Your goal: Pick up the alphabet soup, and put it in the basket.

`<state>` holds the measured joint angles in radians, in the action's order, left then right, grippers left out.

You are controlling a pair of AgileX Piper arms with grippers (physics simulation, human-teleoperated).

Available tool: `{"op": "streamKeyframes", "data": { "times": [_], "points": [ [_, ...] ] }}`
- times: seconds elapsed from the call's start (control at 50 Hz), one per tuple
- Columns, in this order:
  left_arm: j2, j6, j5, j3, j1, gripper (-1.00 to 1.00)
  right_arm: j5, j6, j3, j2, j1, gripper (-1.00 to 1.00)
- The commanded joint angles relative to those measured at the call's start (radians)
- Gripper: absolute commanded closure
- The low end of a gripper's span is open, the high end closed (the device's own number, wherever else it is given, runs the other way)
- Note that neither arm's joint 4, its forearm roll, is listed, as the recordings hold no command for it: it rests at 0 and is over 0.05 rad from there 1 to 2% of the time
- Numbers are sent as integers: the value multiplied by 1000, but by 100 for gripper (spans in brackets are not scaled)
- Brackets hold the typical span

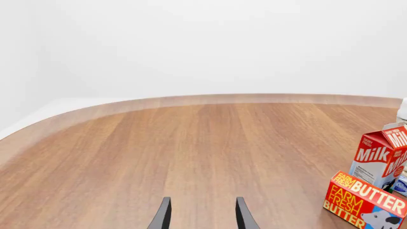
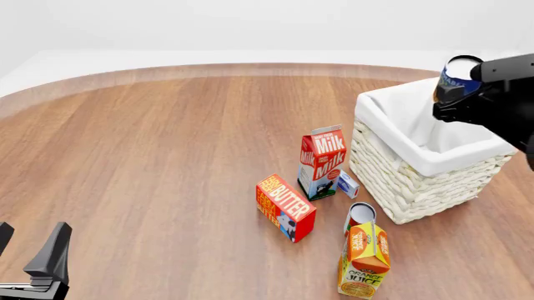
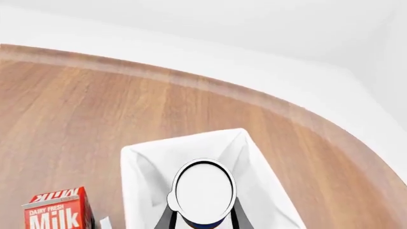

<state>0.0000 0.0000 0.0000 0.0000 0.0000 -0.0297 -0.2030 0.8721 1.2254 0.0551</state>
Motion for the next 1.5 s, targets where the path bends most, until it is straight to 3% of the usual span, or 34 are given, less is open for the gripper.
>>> {"op": "streamKeyframes", "data": {
  "times": [0.02, 0.44, 1.5],
  "points": [
    [0, 0, 0, 0, 0, -100, 7, 18, 15, 34, 4, 100],
    [0, 0, 0, 0, 0, -100, 17, 1, 23, 85, 17, 100],
    [0, 0, 0, 0, 0, -100, 139, -59, 171, 270, 45, 100]
  ]
}}
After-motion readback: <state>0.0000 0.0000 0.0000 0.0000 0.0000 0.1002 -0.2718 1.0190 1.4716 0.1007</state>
